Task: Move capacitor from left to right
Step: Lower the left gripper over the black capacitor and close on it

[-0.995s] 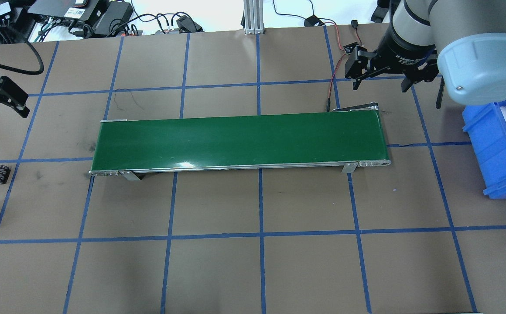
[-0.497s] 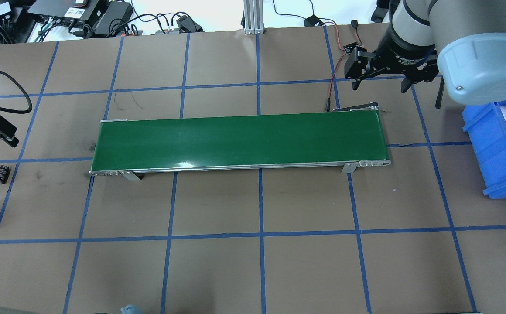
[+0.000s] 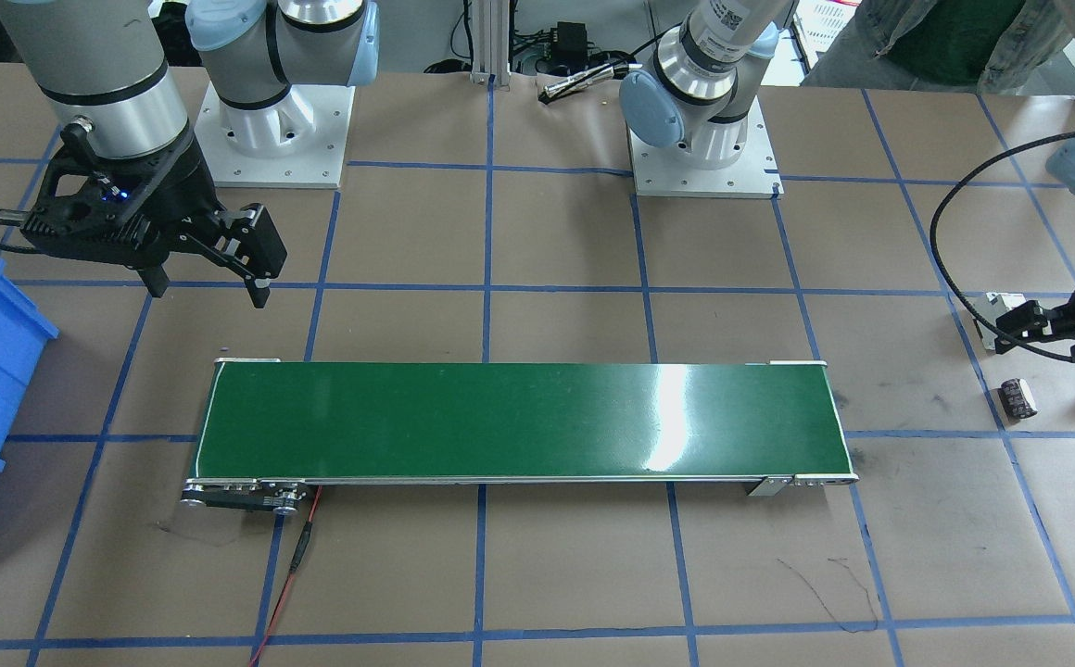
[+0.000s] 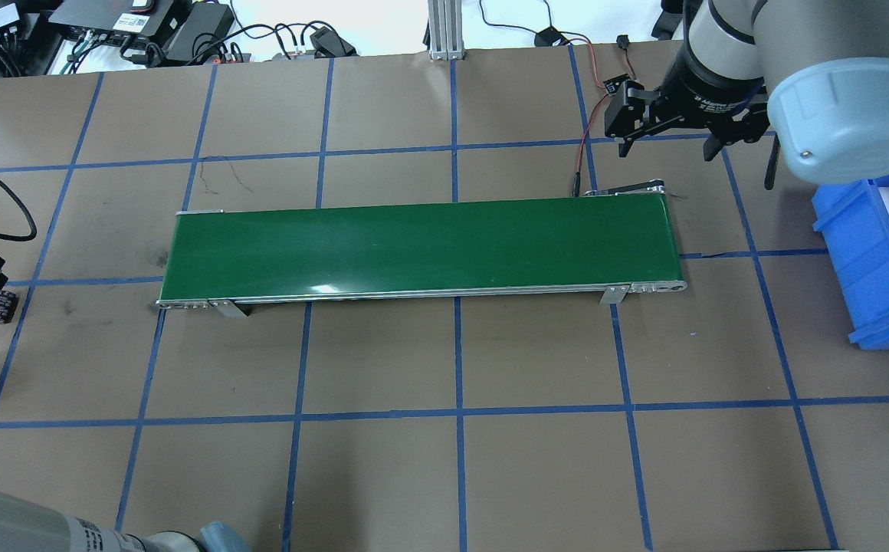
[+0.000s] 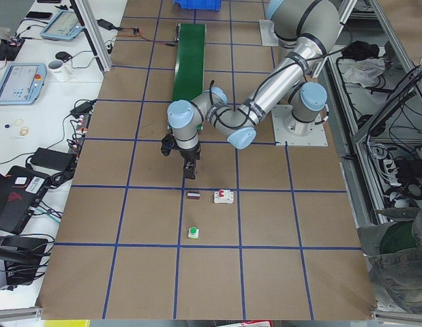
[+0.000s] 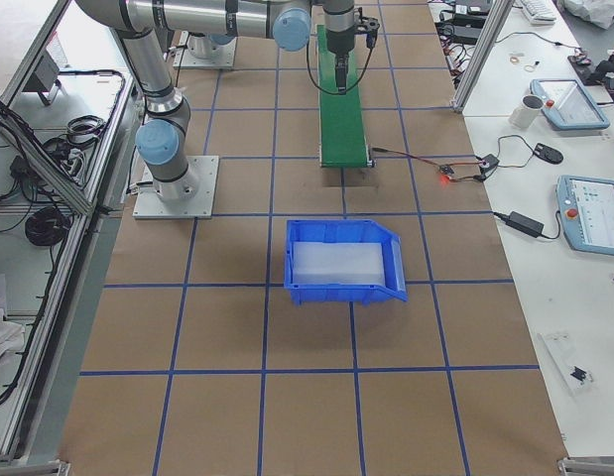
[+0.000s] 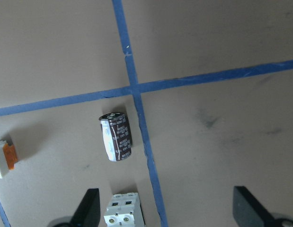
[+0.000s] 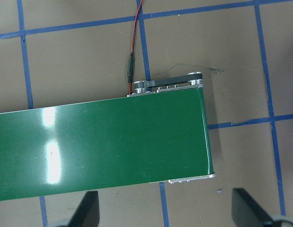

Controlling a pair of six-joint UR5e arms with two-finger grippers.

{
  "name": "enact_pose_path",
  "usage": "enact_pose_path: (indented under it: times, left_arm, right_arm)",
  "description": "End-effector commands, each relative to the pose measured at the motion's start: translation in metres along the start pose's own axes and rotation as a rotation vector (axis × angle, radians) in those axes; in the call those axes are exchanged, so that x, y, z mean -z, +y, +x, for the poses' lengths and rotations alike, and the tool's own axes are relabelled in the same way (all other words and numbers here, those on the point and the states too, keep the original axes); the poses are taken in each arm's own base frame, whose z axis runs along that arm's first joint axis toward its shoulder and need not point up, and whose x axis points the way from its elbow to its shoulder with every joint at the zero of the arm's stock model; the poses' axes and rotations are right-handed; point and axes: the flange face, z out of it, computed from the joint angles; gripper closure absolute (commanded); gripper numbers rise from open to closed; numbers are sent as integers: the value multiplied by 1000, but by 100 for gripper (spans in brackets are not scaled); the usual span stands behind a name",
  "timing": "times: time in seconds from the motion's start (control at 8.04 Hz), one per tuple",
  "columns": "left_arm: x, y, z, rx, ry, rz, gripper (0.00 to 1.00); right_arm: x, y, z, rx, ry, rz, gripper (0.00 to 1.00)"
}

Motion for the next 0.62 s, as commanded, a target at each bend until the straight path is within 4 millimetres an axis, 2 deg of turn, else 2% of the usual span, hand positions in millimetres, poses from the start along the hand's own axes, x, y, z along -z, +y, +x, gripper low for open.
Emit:
enact_pose_path:
  times: [0.0, 0.5]
  left_arm:
    - [-40, 0, -32, -12, -21, 14, 0]
    - [-73, -9, -43, -2, -32, 32, 3]
  right_arm:
    - [-1, 1, 0, -4, 0, -5, 0]
    - [-3, 1, 1, -3, 7, -14, 0]
